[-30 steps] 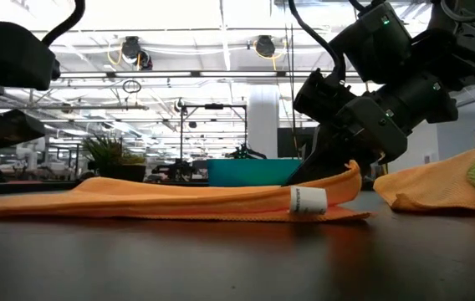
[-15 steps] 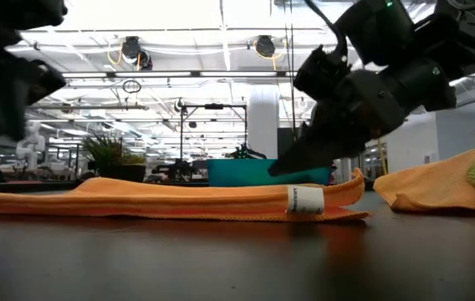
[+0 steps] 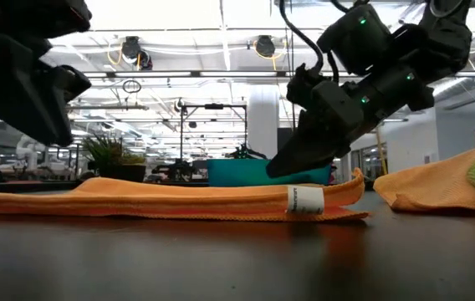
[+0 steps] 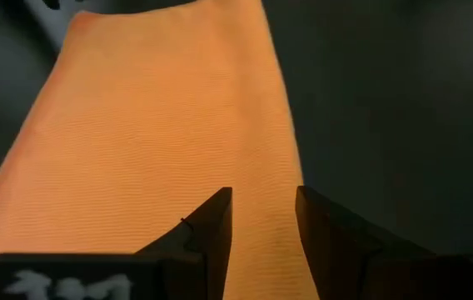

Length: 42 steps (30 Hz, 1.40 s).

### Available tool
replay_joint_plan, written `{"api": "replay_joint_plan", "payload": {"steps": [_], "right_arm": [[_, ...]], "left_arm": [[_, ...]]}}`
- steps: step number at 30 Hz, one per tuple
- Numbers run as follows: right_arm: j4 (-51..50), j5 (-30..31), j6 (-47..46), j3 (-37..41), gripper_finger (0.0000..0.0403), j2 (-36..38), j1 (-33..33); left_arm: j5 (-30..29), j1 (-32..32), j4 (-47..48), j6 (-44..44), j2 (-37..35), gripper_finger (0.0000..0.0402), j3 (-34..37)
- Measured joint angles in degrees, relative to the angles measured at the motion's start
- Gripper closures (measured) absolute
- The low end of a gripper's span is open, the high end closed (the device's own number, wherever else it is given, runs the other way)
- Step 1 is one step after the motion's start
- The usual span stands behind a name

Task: Fold microfiber towels
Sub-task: Fold the left orange microfiber cloth

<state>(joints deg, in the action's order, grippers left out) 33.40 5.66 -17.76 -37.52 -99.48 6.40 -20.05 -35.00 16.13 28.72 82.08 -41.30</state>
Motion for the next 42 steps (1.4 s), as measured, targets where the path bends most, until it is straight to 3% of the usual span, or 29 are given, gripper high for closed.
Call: {"api": "replay_joint_plan", "payload": {"steps": [5, 11, 20, 28, 33, 42], "right_arm": [[2.29, -3.01, 0.38, 0.0, 0.0275, 0.0, -1.74], [2.68, -9.08, 2.72, -3.41, 0.0275, 0.0, -4.46], [-0.35, -11.74, 8.86, -7.8, 0.0275, 0.0, -6.78], [-0.78, -11.74, 10.09, -7.78, 0.0275, 0.3, -7.11], [-8.36, -11.72, 9.04, -7.74, 0.0275, 4.41, -7.19], [-20.91, -11.61, 6.45, -7.74, 0.0275, 10.55, -7.16]], "left_arm": [[1.66, 1.7, -6.67, -2.18, -0.18, 0.0309, 0.0], [0.16, 2.71, -6.92, -4.55, -3.35, 0.0309, -0.07], [-7.44, 4.24, 1.83, -3.17, -5.92, 0.0309, 1.25], [-2.83, 9.21, -13.91, -11.29, -5.95, 0.0309, 5.56], [2.22, 14.05, -20.75, -15.93, -5.92, 0.0309, 6.98], [2.62, 20.62, -33.37, -19.74, -5.92, 0.0309, 10.64]]}}
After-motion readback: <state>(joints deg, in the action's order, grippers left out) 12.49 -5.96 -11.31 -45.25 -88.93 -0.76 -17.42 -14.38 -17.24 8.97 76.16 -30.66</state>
